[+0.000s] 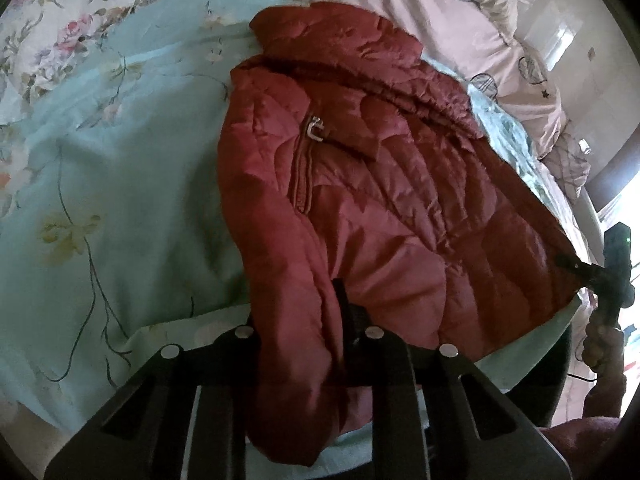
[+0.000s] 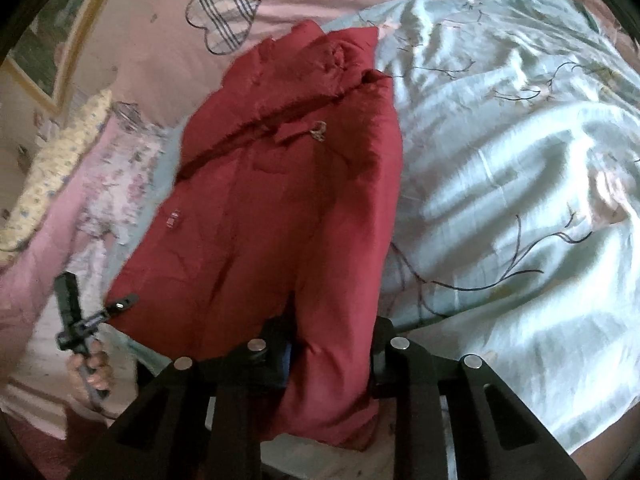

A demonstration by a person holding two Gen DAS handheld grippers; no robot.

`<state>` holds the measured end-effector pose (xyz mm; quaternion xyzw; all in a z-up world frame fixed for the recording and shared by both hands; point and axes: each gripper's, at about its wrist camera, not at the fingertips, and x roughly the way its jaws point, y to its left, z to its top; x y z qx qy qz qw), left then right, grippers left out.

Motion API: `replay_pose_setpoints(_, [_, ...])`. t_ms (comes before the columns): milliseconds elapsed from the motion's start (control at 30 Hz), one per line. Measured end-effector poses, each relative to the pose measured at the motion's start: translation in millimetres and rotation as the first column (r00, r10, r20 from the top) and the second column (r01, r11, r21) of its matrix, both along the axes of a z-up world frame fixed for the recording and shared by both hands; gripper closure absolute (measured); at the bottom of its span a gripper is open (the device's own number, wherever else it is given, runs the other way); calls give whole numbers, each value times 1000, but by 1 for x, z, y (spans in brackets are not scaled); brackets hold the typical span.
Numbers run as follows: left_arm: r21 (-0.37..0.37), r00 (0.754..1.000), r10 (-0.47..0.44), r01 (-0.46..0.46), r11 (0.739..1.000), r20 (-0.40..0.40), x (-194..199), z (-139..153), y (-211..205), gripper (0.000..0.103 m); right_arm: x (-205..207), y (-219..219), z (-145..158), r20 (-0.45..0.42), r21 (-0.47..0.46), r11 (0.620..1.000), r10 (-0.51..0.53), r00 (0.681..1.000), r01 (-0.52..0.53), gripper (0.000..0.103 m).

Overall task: Fold large clothes
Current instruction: 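Fold the coat side over toward the collar with the left gripper while the right gripper holds the hem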

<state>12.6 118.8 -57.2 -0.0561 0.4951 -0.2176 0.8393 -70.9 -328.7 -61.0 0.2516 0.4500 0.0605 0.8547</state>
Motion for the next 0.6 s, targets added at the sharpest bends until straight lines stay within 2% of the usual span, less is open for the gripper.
replay_pose_setpoints(167, [-28, 999, -9, 10, 1000, 46, -1, 23, 3, 88, -5, -11, 16, 79, 118, 993, 12, 997, -22, 80])
replay_pose_setpoints(267, [-55, 996, 0, 5, 998, 90, 3, 41, 6, 89, -2, -17, 29, 132, 157, 987, 6, 991, -27, 80])
replay_pose_setpoints(500, [-149, 984, 57, -32, 988, 167, 34, 73, 8, 89, 20, -25, 51, 211, 174, 985, -30, 977, -7, 81])
replay_pose_setpoints(600, [-149, 980, 64, -36, 988, 187, 46, 81, 4, 89, 29, -29, 57, 230, 168, 986, -39, 972, -1, 81])
